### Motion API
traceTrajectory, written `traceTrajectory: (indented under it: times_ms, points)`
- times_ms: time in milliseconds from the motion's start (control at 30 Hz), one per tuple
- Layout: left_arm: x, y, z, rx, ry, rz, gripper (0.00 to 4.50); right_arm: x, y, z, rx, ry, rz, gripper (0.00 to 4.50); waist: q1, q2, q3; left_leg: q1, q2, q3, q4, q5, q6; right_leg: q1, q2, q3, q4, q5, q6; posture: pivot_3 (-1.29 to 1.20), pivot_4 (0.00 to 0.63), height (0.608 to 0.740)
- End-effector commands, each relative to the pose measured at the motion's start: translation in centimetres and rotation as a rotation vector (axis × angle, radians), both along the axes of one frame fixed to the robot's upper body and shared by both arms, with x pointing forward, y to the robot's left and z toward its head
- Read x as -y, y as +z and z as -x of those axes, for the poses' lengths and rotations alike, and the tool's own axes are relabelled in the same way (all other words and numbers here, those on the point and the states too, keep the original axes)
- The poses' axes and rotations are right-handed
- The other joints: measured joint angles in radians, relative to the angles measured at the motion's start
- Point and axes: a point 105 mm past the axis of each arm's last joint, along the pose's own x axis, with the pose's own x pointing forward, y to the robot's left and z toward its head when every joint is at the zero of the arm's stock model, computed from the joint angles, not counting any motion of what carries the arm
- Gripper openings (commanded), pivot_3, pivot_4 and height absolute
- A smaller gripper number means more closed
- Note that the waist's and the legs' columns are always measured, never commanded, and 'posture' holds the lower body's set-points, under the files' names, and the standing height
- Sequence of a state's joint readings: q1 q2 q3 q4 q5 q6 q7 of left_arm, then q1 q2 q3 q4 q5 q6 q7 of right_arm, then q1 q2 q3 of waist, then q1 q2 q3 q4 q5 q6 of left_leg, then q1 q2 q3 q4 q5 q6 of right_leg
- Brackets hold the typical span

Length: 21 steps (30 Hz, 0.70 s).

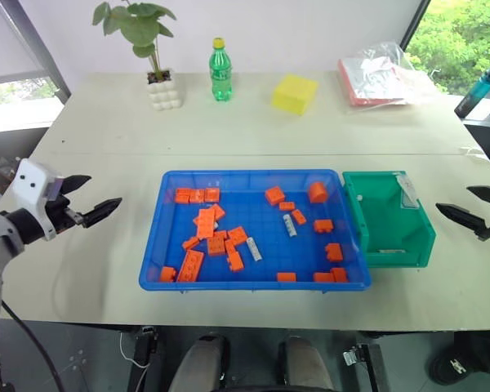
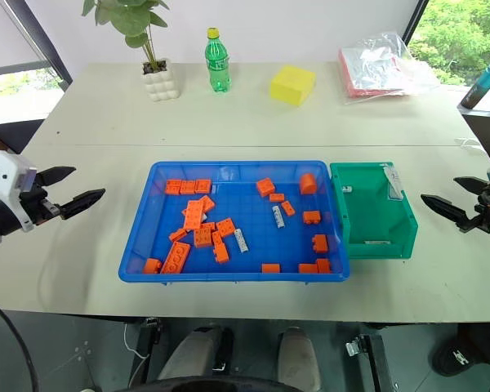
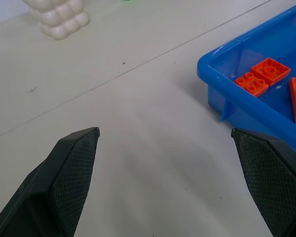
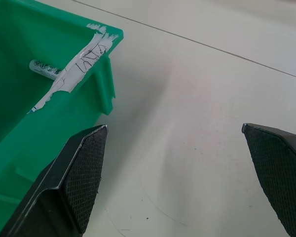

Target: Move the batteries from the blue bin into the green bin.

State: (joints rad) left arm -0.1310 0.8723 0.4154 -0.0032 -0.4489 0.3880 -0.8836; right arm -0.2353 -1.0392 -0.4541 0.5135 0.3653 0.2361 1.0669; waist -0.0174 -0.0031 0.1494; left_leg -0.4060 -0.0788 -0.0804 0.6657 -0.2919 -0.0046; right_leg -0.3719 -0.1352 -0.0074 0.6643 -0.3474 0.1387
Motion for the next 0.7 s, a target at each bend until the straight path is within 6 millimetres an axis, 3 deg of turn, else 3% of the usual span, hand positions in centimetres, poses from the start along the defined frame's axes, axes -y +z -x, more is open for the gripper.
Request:
traceTrajectory:
  times_ms: [33,300,500,600,700]
  points:
    - [0.2,1.6,-0.1,0.059,-0.014,-0.035,4.50,0.1,1.5,0.0,0.045,0.003,0.036,4.49,0.000,0.000,0.000,0.000,0.000,0.000,0.000,0.000,0.000,0.000,0.000,0.000,0.000,0.000,0.000,0.00,0.150,0.728]
    - [0.4,1.5,-0.8,0.051,-0.014,-0.015,4.50,0.2,1.7,-0.2,0.052,-0.013,0.050,4.49,-0.001,0.000,0.000,0.000,0.000,0.000,0.000,0.000,0.000,0.000,0.000,0.000,0.000,0.000,0.000,0.00,0.150,0.728]
    - [1.1,2.2,-0.8,0.071,-0.055,0.009,4.50,0.1,3.2,-0.5,0.067,-0.017,0.077,4.49,-0.001,0.000,0.000,0.000,0.000,0.000,0.000,0.000,0.000,0.000,0.000,0.000,0.000,0.000,0.000,0.00,0.150,0.728]
    - [2.0,2.7,-0.5,0.063,-0.110,0.016,4.50,-1.1,4.8,-0.8,0.092,0.022,0.058,4.49,-0.001,0.001,0.000,0.000,0.000,0.000,0.000,0.000,0.000,0.000,0.000,0.000,0.000,0.000,0.000,0.00,0.150,0.728]
    - [3.9,3.8,-0.1,0.034,-0.222,0.018,4.50,-4.6,6.7,-1.2,0.115,0.147,0.052,4.49,-0.001,0.001,0.001,-0.001,0.000,0.000,0.000,0.000,0.000,-0.001,0.000,0.000,0.000,0.000,0.000,0.00,0.150,0.728]
